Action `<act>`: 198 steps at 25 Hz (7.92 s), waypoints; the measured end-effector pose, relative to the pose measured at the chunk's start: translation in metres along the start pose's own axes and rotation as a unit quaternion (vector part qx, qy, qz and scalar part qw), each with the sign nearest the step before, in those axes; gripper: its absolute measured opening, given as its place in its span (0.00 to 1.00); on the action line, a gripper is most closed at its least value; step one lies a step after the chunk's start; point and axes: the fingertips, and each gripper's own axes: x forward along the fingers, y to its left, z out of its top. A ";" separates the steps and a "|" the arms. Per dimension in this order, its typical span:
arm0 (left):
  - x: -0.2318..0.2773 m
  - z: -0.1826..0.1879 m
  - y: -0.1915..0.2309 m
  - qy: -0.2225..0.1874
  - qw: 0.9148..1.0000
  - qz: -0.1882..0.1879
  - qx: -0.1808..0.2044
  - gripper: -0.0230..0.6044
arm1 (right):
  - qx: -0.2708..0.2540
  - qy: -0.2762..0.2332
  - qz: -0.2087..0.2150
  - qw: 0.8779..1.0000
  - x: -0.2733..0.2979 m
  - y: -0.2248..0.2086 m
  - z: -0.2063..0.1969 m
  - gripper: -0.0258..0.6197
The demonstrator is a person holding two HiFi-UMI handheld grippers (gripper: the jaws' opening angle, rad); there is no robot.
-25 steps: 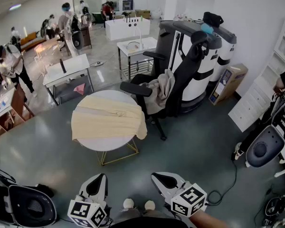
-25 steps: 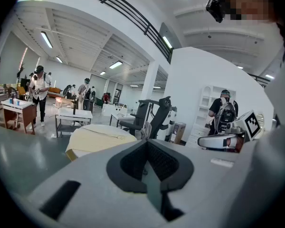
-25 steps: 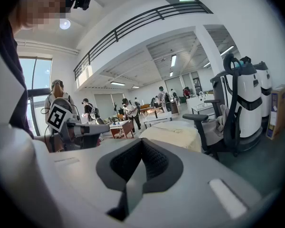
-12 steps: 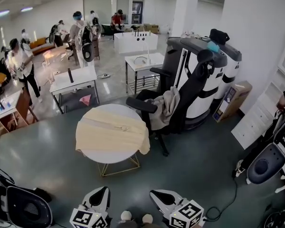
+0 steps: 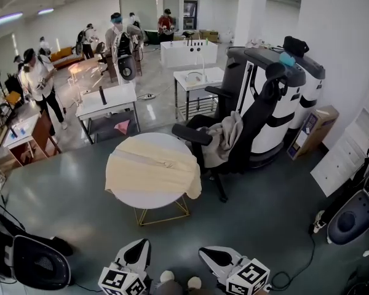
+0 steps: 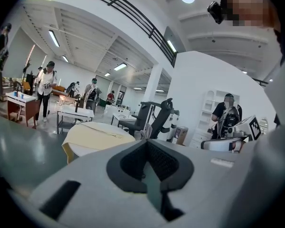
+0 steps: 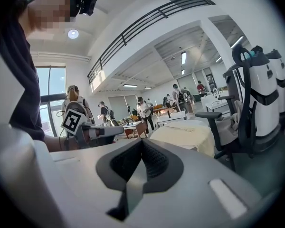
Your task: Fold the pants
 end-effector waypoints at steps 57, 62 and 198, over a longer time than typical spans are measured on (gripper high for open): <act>0.181 -0.069 0.398 0.174 0.973 0.149 0.002 0.21 | 0.024 0.233 -0.115 0.965 0.251 -0.302 -0.112 0.17; 0.178 -0.074 0.406 0.218 0.966 0.141 0.018 0.22 | 0.024 0.279 -0.131 0.951 0.258 -0.321 -0.145 0.21; 0.498 0.067 0.512 0.628 0.617 -0.201 0.429 0.04 | 0.045 0.518 -0.007 0.854 0.339 -0.385 -0.005 0.05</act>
